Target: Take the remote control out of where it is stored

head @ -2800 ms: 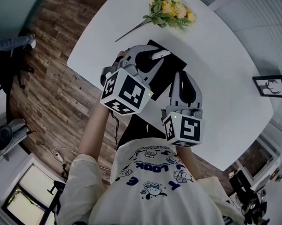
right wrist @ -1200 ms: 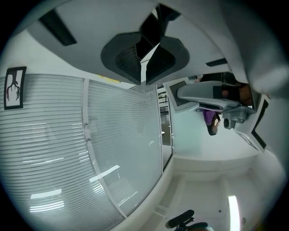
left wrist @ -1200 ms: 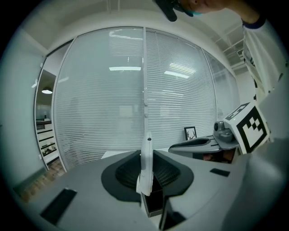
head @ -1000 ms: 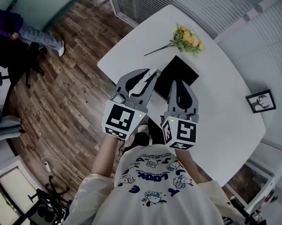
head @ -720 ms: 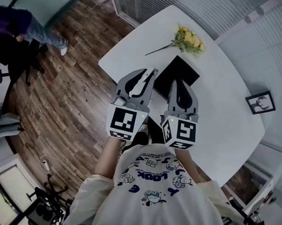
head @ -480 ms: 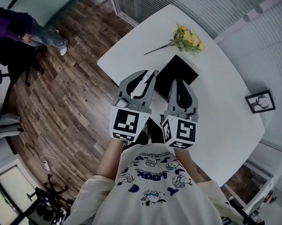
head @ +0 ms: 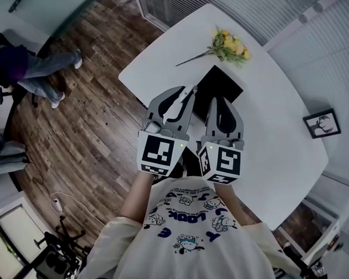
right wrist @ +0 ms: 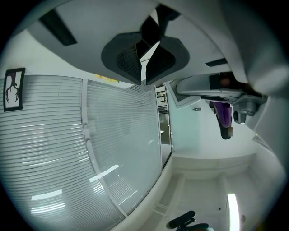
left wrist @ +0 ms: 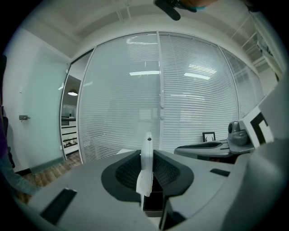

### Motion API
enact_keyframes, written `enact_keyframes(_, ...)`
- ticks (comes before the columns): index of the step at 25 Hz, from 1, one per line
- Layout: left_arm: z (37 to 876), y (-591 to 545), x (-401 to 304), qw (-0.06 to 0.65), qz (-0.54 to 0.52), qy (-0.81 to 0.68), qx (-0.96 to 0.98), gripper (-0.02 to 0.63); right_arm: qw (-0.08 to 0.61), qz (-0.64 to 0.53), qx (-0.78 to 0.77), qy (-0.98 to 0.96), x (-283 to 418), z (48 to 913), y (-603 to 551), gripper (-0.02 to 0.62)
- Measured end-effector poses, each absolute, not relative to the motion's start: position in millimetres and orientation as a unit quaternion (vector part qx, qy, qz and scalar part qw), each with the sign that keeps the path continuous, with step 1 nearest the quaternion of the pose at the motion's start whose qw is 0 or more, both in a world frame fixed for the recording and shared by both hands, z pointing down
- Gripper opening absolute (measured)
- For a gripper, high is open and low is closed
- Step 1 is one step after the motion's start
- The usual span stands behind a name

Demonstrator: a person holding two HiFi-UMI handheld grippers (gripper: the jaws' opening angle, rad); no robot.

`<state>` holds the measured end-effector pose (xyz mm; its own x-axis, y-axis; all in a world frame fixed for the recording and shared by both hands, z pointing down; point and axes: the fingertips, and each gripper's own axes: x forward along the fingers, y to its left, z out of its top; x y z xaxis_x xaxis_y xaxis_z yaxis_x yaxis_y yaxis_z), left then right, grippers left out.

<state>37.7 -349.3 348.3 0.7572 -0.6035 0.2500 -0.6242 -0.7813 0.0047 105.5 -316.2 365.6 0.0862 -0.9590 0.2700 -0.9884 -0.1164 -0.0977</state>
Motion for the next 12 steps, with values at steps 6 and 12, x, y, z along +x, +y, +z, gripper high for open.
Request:
enact_keyframes(6, 346.5, -347.6, 38.3, 0.042, 0.118, -0.324, 0.938, 0.078, 0.054, 0.133, 0.737, -0.660, 105.7, 362.9, -314.2, 0.050)
enact_keyframes(12, 346.8, -345.1, 44.6, 0.039, 0.118, -0.320, 0.939, 0.078, 0.054, 0.133, 0.738, -0.659, 110.3, 364.4, -312.4, 0.050)
